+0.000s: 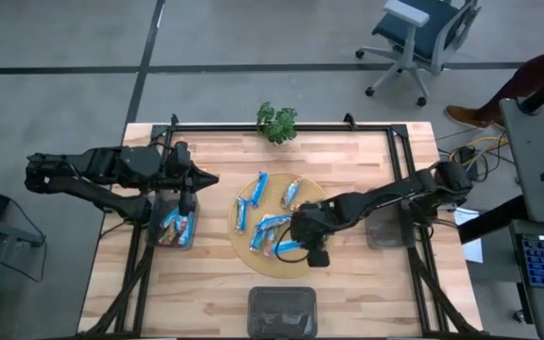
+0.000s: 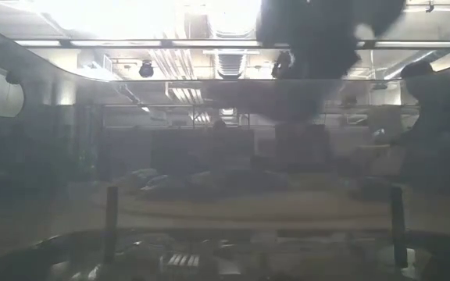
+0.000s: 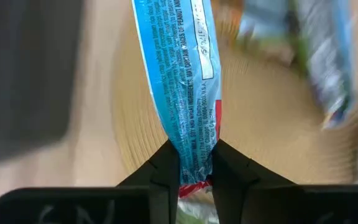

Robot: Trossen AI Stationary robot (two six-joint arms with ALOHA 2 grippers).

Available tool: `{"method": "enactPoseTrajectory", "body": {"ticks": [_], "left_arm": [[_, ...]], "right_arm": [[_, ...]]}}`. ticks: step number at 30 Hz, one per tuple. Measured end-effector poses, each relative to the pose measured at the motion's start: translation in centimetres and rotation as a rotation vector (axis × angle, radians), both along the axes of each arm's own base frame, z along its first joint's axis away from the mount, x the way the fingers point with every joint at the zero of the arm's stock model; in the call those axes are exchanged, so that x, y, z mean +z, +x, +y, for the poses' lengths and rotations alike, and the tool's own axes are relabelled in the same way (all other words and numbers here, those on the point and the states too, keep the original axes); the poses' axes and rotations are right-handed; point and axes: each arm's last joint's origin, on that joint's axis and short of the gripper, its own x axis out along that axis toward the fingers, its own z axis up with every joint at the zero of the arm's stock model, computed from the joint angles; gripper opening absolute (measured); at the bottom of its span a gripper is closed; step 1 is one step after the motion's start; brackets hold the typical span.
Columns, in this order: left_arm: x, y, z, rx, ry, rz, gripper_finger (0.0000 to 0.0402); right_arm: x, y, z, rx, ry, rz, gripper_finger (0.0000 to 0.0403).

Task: Pick and place Granola Bars by type
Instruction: Put the red granola bar into the top left bin

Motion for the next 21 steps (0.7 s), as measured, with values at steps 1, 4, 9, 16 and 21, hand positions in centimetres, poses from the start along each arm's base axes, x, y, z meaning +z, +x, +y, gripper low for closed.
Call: {"method": "enactPoseTrajectory", "body": {"ticks": [1,4,9,16,21], "left_arm": [[0.0,0.0,0.0,0.000,0.000,0.000,0.0000],[0.0,0.1,0.0,0.010,-0.001,-0.002,0.0000],[0.3,0.3,0.1,0.038,-0.006,-0.037,0.0015],[0.9,0.5,0.0,0.035,-0.007,-0.100,0.0095],[1.2,0.6,0.0,0.037,-0.019,-0.141,0.0151]], "right_arm": [[0.8,0.0,0.0,-0.007,-0.001,-0.025,0.0059],[3.3,0.2,-0.1,-0.025,-0.013,-0.111,0.0059],[7.8,0.3,-0.4,-0.076,-0.051,-0.261,0.0058],[12.4,0.2,-1.2,-0.112,-0.108,-0.410,0.0058],[14.5,0.4,-1.7,-0.103,-0.130,-0.475,0.0059]]}}
